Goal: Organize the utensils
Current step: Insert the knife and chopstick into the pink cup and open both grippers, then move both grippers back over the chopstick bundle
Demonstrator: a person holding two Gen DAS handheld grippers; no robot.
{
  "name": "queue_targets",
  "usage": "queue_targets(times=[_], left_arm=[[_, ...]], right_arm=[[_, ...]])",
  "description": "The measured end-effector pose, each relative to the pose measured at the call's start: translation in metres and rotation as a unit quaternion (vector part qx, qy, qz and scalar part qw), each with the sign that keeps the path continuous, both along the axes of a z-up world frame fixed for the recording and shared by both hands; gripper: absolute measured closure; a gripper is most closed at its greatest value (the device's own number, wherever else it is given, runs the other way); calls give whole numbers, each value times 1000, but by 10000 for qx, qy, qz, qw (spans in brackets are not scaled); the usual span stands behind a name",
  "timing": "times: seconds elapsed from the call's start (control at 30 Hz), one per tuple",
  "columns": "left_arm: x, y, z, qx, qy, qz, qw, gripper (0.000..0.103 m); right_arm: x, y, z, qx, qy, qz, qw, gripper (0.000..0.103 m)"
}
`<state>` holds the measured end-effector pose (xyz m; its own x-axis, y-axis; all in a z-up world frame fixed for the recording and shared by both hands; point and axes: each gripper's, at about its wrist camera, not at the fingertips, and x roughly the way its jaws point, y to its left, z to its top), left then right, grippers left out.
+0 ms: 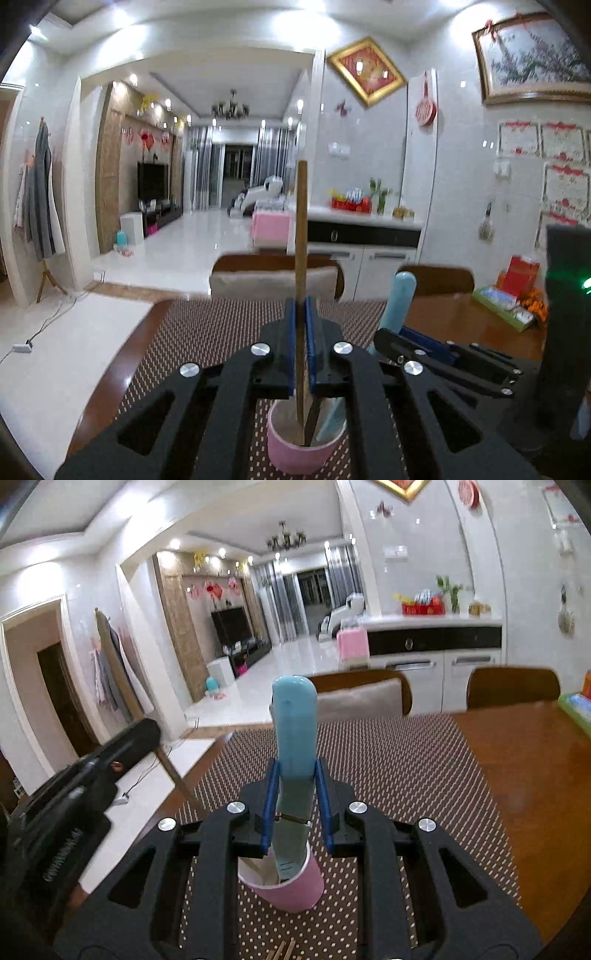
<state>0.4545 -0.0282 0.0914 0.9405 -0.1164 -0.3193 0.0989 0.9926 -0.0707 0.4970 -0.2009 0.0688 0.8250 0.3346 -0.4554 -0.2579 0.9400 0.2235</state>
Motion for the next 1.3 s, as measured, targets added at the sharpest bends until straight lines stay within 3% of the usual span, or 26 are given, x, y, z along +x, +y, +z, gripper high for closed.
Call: queue_targets(times=[0.27,0.37,0.43,0.47,0.53,1.17,1.3], left_arm=[[32,9,-57,251,986,110,9947,96],[34,17,-67,331,1123,227,9929,91],[31,23,-68,274,1124,184,9931,77],[27,25,-67,320,1066,234,9935,77],[22,27,-66,392,994,263,9939,76],[-57,25,-30,422,735,212,9962,74],[-81,26,-30,306,783,141,9964,64]], right_arm=[[5,11,-39,-78,623,433,9971,82],[1,9,-42,-3,760,494,9959,82],[-6,6,-40,2,689,434,9967,79],[-10,5,-38,-16,637,411,9971,75],[-16,2,-33,-12,555,362,9978,51],[-92,-13,4,-40,324,226,9992,51],[-109,-17,2,-61,409,224,9989,49]])
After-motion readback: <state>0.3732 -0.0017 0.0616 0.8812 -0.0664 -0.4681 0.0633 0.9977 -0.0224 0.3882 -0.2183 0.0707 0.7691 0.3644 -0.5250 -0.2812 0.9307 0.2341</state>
